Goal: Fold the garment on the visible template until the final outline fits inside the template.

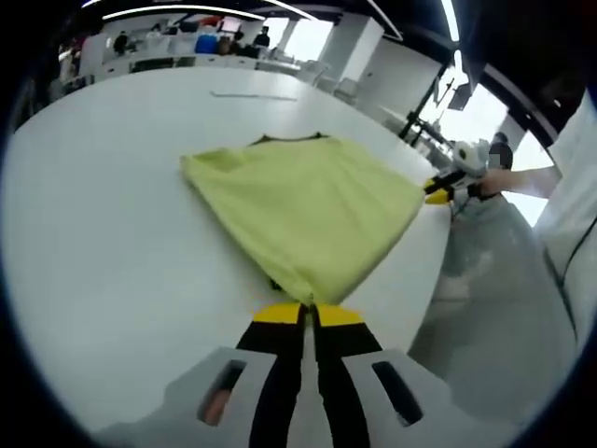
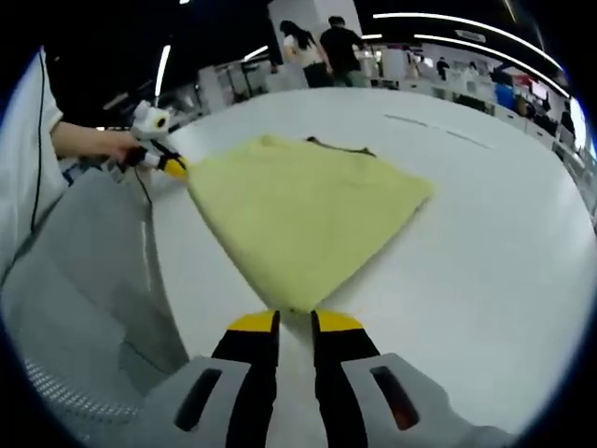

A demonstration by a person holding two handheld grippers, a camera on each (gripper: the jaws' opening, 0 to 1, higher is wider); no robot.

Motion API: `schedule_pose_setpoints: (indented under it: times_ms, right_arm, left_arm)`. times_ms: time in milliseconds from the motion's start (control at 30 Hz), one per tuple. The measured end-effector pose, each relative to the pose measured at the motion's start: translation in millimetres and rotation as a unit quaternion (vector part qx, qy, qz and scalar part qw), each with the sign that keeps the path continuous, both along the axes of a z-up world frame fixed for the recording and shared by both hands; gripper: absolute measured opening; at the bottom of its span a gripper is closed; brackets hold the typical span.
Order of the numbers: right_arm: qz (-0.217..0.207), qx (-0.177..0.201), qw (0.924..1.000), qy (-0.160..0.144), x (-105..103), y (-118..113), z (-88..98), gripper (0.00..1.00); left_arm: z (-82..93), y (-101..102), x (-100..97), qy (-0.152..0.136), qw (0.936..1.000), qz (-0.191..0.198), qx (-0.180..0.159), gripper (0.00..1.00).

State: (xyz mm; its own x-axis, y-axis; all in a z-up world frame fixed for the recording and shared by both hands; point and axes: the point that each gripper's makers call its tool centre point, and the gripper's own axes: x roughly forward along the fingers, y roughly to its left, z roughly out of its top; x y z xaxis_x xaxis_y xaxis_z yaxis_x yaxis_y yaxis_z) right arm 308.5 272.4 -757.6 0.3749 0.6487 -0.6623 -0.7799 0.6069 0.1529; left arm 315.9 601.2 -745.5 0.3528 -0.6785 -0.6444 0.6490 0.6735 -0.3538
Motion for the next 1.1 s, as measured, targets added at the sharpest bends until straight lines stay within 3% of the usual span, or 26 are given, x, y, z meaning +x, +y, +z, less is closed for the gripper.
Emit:
schedule_pose_setpoints:
  times_ms: [67,267,1100]
  right_arm:
    - [0.004,-0.004,1.0,-0.008,2,-1,1.7,0.07]
    - [0.013,-0.013,0.9997,-0.015,4,-2,3.0,0.02]
    - [0.058,-0.03,0.9978,-0.002,-3,-9,8.8,0.01]
  left_arm:
    - [-0.2,0,-0.1,-0.001,1.0,-0.003,0.002,0.0]
    - [0.2,1,-0.7,-0.002,1.0,-0.007,0.005,0.0]
    - [4.1,15,-3.3,0.003,0.9983,-0.05,0.028,0.0]
